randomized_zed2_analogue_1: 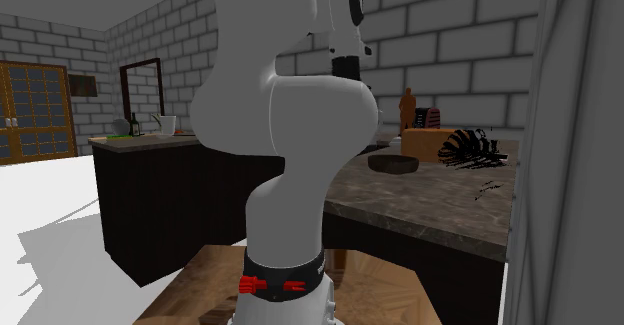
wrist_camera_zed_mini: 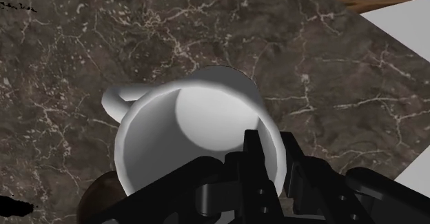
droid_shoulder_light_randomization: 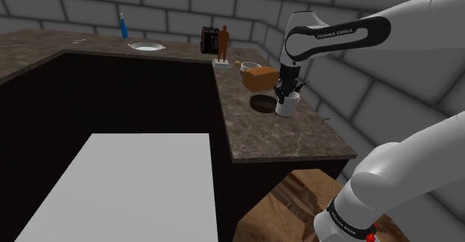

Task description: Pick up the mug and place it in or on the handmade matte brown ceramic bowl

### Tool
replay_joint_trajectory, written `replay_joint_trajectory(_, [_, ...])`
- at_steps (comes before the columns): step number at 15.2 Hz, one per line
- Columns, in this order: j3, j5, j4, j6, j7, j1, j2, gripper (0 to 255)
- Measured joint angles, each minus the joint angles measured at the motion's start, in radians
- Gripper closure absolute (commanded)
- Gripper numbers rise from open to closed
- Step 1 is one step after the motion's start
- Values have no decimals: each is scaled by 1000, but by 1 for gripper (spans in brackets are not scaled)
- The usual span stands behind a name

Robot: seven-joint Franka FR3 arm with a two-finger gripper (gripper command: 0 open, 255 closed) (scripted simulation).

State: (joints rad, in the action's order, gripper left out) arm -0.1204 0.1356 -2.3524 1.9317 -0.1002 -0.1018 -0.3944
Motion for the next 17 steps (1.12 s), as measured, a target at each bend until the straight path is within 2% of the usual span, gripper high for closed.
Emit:
replay_joint_trajectory(4, [-30,-6,136,-13,-46,-9,119,255])
replay_joint_trajectory(10, [-72,-38,396,-50,-126,-27,338,255])
replay_joint_trajectory(14, [-95,-71,596,-94,-186,-51,492,255])
replay_joint_trajectory(17, [-103,-101,786,-154,-220,-72,623,255])
